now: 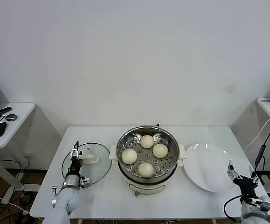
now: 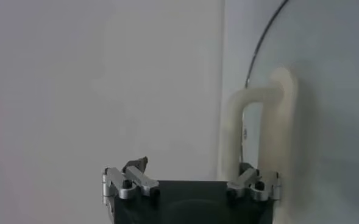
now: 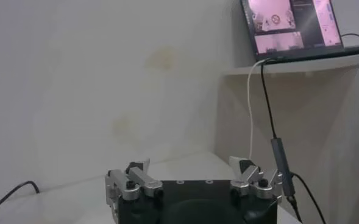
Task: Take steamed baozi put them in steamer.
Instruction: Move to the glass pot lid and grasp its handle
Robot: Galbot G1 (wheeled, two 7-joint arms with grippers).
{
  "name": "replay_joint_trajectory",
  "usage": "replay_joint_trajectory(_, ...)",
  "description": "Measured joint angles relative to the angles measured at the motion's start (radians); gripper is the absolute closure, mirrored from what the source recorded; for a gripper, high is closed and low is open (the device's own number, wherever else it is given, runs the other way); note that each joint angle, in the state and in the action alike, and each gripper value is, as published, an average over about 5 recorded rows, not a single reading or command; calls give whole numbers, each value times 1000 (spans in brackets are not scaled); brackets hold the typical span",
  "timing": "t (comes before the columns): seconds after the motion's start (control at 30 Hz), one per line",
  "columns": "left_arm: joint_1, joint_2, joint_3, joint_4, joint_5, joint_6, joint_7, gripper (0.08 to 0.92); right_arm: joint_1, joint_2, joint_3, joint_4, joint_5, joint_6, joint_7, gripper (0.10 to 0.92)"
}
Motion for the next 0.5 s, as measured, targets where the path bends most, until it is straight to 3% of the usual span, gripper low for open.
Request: replay_joint_trajectory(0.5,30,-10,-24,-19,-40,27,-6,704,-3,8,-3,6,-9,0,0,203)
